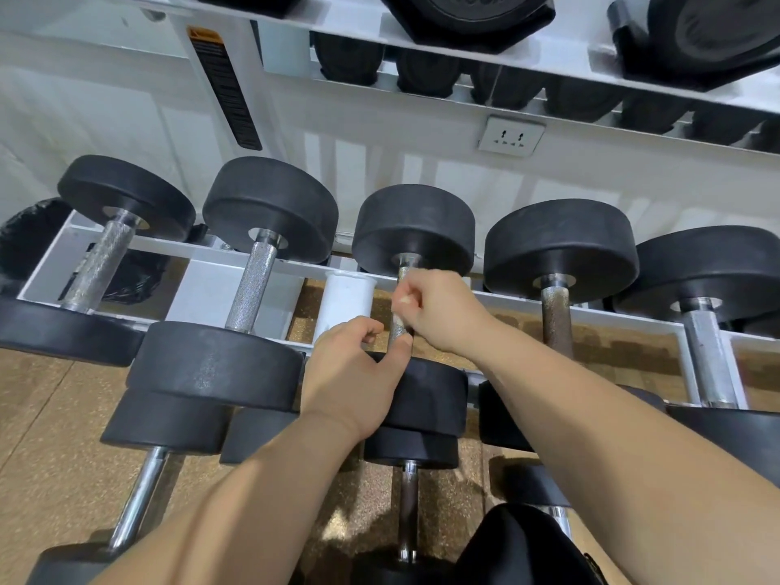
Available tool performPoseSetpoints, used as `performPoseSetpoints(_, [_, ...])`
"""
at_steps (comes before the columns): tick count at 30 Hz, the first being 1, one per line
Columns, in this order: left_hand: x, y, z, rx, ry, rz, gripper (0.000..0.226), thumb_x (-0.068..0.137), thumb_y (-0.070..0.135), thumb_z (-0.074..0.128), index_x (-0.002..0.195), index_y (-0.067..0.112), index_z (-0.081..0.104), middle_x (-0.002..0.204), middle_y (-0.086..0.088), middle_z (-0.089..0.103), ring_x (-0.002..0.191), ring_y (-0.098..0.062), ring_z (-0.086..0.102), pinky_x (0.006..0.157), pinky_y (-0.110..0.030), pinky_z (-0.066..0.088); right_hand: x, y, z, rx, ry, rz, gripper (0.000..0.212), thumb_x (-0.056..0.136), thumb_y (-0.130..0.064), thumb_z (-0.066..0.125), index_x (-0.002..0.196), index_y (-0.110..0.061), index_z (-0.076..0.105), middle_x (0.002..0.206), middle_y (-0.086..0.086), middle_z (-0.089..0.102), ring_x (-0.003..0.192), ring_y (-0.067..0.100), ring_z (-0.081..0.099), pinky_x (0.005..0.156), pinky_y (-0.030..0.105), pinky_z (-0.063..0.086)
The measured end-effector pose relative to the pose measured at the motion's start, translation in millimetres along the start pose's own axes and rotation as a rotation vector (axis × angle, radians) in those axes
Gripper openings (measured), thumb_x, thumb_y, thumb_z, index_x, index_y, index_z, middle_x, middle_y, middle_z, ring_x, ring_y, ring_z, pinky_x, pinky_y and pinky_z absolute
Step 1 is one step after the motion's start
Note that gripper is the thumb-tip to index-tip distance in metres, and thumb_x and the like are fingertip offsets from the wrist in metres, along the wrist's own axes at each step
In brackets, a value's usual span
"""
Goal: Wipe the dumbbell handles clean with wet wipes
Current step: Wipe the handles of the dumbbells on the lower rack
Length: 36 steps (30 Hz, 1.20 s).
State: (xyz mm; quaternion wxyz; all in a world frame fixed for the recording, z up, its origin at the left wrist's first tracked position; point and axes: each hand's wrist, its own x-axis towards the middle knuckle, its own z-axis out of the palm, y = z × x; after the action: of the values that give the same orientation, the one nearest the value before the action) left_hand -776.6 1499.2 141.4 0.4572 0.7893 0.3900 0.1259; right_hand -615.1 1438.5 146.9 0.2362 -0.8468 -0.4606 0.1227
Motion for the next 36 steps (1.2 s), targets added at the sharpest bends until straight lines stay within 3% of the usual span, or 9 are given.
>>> performPoseSetpoints(3, [1,-3,2,-0.002,0.015,0.013,0.034,0.085,0.056,0.066,0.105,0.028,0.068,0.106,0.013,0.064,0.104,-0.009,0.056,0.095,-0.031,0.047,-3,-1,-8,-0.064,-0.191,-0.113,0.008,0.085,-0.014,0.065,0.082,-0.018,0.07,0.077,-0.006,0.067,0.074,0.014,0.058,0.069,0.031,0.049])
performPoseSetpoints(11, [1,-3,3,0.027,0.013,0.032,0.038,0.086,0.055,0.065,0.109,0.025,0.068,0.108,0.011,0.063,0.107,-0.009,0.055,0.097,-0.026,0.043,22,8,-8,-0.13,0.076,-0.073,0.012,0.092,-0.021,0.063,0.098,-0.017,0.072,0.087,0.002,0.07,0.084,0.025,0.063,0.074,0.034,0.05])
performPoseSetpoints(14, [2,-5,4,0.02,0.018,0.042,0.045,0.082,0.062,0.061,0.107,0.025,0.069,0.107,0.01,0.064,0.107,-0.01,0.056,0.098,-0.029,0.045,-4,4,-11,-0.1,-0.034,-0.105,0.009,0.09,-0.021,0.066,0.093,-0.019,0.074,0.082,-0.004,0.069,0.082,0.021,0.064,0.072,0.03,0.048])
performPoseSetpoints(17, [2,-5,4,0.034,0.019,0.048,0.042,0.083,0.059,0.064,0.108,0.025,0.069,0.107,0.01,0.064,0.107,-0.009,0.055,0.097,-0.026,0.043,-10,3,-14,-0.18,-0.225,-0.247,0.019,0.092,-0.019,0.065,0.108,-0.018,0.076,0.105,0.0,0.074,0.1,0.02,0.064,0.087,0.036,0.05])
performPoseSetpoints(23, [1,-6,4,0.043,0.043,0.036,0.053,0.082,0.061,0.064,0.121,0.025,0.063,0.118,0.012,0.06,0.116,-0.008,0.051,0.104,-0.026,0.04,23,16,-20,-0.204,0.036,-0.132,0.02,0.094,-0.021,0.063,0.112,-0.018,0.072,0.106,0.003,0.07,0.095,0.025,0.065,0.085,0.036,0.051])
performPoseSetpoints(27, [0,-5,3,0.038,0.043,0.049,0.054,0.08,0.061,0.067,0.12,0.026,0.062,0.116,0.013,0.059,0.116,-0.009,0.052,0.102,-0.027,0.041,2,12,-17,-0.166,-0.081,-0.172,0.012,0.09,-0.019,0.064,0.097,-0.015,0.073,0.094,0.003,0.072,0.088,0.024,0.065,0.077,0.035,0.051])
performPoseSetpoints(30, [-3,-1,0,0.003,0.009,0.046,0.077,0.063,0.08,0.061,0.122,0.03,0.061,0.116,0.017,0.058,0.116,-0.006,0.051,0.101,-0.027,0.043,-16,6,-20,-0.148,-0.344,-0.312,0.008,0.088,-0.021,0.07,0.091,-0.016,0.075,0.091,-0.002,0.072,0.085,0.016,0.064,0.075,0.033,0.051])
performPoseSetpoints(32, [-5,0,-3,0.012,-0.035,0.049,0.097,0.052,0.087,0.056,0.132,0.033,0.055,0.126,0.018,0.054,0.121,-0.003,0.047,0.106,-0.029,0.042,-6,10,-25,-0.162,-0.383,-0.367,0.008,0.089,-0.022,0.07,0.09,-0.017,0.075,0.09,-0.004,0.072,0.084,0.015,0.064,0.076,0.033,0.051])
performPoseSetpoints(36, [-4,1,-5,0.053,-0.079,0.047,0.122,0.046,0.089,0.066,0.149,0.029,0.042,0.143,0.015,0.047,0.133,-0.005,0.041,0.113,-0.032,0.037,33,22,-30,-0.288,-0.133,-0.374,0.012,0.091,-0.021,0.063,0.089,-0.015,0.073,0.087,0.003,0.069,0.082,0.027,0.064,0.074,0.042,0.053])
